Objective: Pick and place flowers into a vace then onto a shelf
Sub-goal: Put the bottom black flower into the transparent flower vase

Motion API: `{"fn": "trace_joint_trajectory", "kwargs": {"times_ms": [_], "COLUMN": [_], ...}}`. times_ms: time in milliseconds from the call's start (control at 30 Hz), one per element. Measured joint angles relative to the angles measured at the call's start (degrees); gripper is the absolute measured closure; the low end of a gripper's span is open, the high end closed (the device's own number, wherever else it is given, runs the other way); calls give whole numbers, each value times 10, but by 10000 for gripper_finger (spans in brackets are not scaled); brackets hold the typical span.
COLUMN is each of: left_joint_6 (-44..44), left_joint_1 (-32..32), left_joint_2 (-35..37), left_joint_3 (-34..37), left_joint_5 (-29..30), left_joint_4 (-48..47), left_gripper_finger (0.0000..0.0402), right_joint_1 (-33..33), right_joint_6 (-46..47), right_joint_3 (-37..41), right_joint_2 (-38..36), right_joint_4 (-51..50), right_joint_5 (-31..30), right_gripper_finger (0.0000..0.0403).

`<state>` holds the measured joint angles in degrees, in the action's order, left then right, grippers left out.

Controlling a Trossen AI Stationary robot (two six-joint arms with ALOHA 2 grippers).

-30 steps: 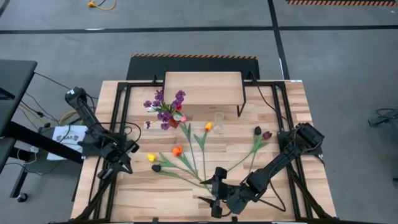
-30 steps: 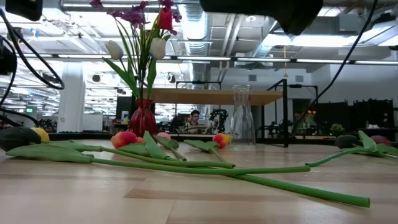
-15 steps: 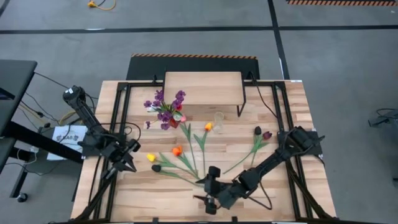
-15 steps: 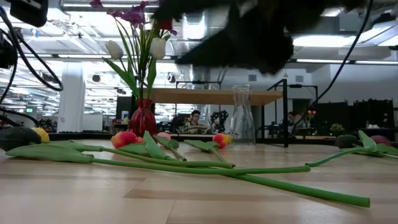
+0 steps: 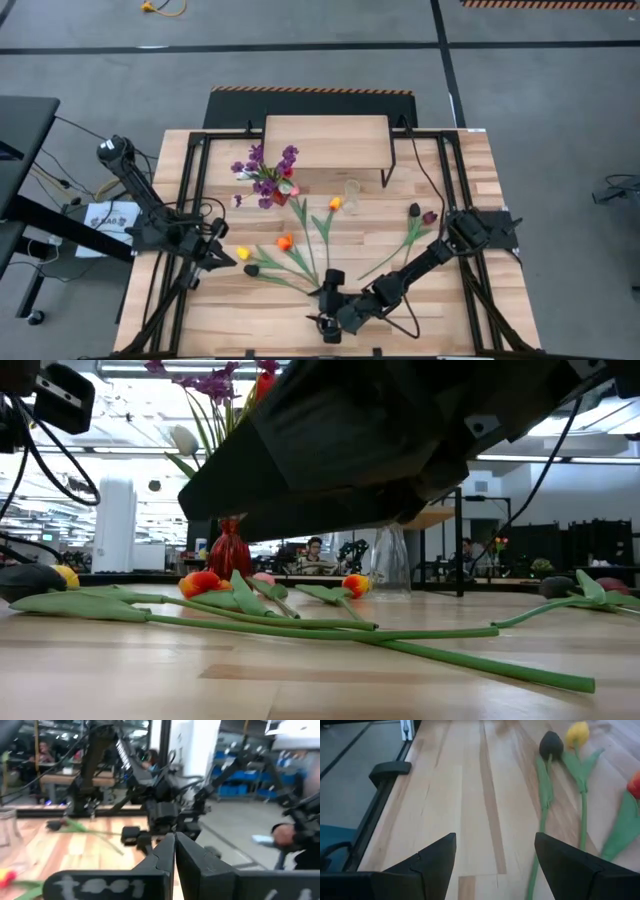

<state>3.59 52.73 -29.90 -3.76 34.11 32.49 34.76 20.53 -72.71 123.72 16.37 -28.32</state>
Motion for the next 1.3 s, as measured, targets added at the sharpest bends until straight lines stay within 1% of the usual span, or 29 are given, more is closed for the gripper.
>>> {"fn": "trace_joint_trajectory", "kwargs": {"times_ms": [133, 267, 467, 633, 800, 1000, 1200, 1300], "left_joint_6": [37, 56, 57, 62, 79, 108, 138, 147], "left_joint_1": [0, 0, 0, 0, 0, 0, 0, 0], "left_joint_2": [-27, -59, -105, -129, -133, -133, -135, -150], "left_joint_3": [-36, -65, -84, -93, -93, -93, -93, -93], "left_joint_5": [13, 11, 11, 11, 10, 2, -3, 14], "left_joint_4": [-80, -110, -114, -112, -112, -112, -111, -103], "left_gripper_finger": [400, 400, 400, 400, 400, 400, 400, 400], "right_joint_1": [0, 0, 0, -1, -8, -22, -37, -39], "right_joint_6": [0, 0, 3, 12, 15, 51, 72, 72], "right_joint_3": [0, -1, -1, -1, -1, -1, -3, -3], "right_joint_2": [0, 0, 2, 2, 2, 3, 2, 1], "right_joint_4": [-1, -10, -10, -34, -50, -114, -145, -153], "right_joint_5": [0, 14, 17, 28, 29, 31, 68, 82], "right_gripper_finger": [138, 138, 138, 138, 138, 138, 138, 138]}}
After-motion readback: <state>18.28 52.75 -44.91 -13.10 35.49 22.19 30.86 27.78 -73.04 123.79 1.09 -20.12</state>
